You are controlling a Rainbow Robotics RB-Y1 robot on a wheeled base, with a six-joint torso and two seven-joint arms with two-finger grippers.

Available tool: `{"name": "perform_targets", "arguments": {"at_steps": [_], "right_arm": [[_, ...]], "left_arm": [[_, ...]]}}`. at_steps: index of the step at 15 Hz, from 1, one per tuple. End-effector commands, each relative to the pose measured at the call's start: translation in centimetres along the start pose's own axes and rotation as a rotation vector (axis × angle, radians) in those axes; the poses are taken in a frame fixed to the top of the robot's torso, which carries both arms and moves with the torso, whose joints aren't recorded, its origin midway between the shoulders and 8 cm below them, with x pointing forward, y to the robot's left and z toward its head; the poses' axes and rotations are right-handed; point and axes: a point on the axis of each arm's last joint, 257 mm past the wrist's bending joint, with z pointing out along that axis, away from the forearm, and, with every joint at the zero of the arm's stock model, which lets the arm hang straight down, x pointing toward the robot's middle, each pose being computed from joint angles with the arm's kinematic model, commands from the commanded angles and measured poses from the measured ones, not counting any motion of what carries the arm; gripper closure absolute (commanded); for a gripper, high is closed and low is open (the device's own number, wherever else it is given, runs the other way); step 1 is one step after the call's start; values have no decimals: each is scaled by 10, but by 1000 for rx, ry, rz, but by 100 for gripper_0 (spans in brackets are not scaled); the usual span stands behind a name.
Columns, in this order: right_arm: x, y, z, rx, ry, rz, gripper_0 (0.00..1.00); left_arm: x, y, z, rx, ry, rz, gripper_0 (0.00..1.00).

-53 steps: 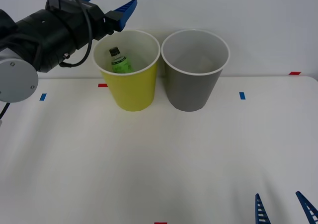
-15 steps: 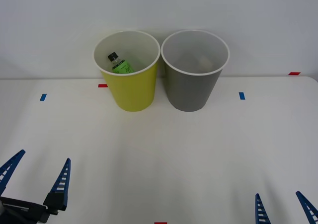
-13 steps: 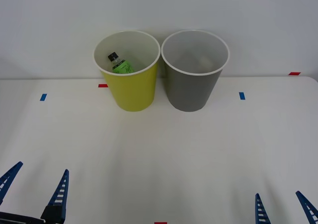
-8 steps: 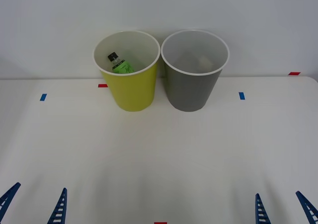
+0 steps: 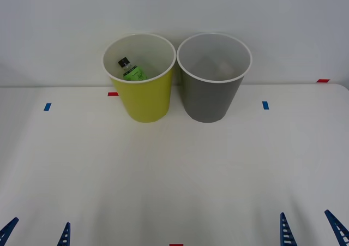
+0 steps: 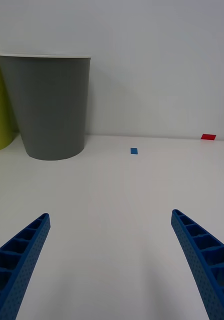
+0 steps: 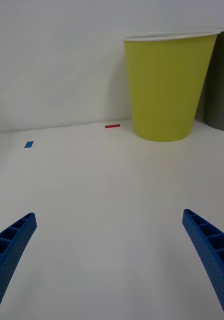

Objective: Put cans in the gray bin and PET bottles in the light green bin.

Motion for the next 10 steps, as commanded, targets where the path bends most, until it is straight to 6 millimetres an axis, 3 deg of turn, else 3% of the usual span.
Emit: {"name": "perform_targets", "arguments": {"at_steps": [1, 10], "right_arm": [[0, 0, 0, 0, 0, 0, 18], [0, 0, 0, 0, 0, 0, 18]], "left_arm": [[1, -1, -1, 3, 3, 5, 0], [2, 0, -2, 2, 6, 5, 0]]}}
